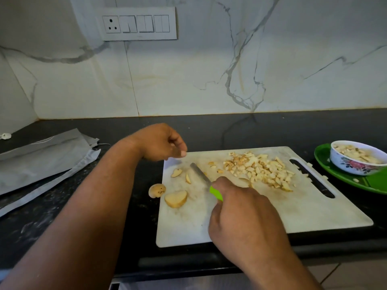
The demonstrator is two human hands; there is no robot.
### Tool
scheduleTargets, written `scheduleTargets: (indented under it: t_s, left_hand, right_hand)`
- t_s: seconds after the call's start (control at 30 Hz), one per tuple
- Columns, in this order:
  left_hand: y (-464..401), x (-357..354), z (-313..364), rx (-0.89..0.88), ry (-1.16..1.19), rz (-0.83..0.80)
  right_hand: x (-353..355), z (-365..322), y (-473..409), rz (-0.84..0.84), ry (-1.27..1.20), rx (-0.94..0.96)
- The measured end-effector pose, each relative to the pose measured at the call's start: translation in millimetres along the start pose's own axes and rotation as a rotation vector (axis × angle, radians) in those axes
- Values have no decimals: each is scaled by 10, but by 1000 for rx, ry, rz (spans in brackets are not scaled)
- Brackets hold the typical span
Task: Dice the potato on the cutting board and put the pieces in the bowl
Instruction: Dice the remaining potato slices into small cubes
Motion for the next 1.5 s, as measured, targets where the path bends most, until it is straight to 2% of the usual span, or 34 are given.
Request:
scheduleTargets:
  t_s: [0.2,0.33,0.4,0.47,0.67,0.77,0.87,0.97,1.07,1.13,1.2,1.3,1.5]
  left_hand:
    - [126,14,54,8,-75,-156]
    - [307,-53,240,-31,-124,-337]
    - [386,-124,282,6,-183,-442]
    - [424,-171,307,55,-239,-476]
    - [430,-321,419,97,-422,-474]
    - [426,-358,461,96,-458,-466]
    - [446,-348,482,54,-378,-482]
    - [460,-297,546,-83,-230,-478]
    - [388,-216,616,-198,30,-327]
    - [243,-237,593,-193,128,-180]
    - [95,-319,521,-158,52,-104]
    - [-11,-362,400,-166,-11,-74]
    - [-24,-430,314,-136,-63,-176]
  right_hand:
    - [272,365,161,82,140,-123]
    - [235,215,134,72,65,-51]
    - [119,126,52,54,22,-15]
    - [14,105,-34,27,31,-11]
    - [118,444,-77,107,107,-129]
    - [122,467,-53,112,110,-124]
    - [115,461,-16,115,81,-115]
    - [123,475,8,117,41,-107]
    - [120,470,3,123,14,-103]
    - [112,487,1,121,1,-114]
    - [111,503,-3,117,-6,-125]
    - [109,511,0,119,-11,-141]
    - [107,477,2,105,18,-126]
Point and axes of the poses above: each hand's wrist, its own y-axis away from the middle knuckle, its own x-axis out of the back of the hand, z = x × y, the point moved 5 cm from there along -y, towards the middle knuckle, and after that the axes turned 4 degrees about x, right-handed, at the moved point
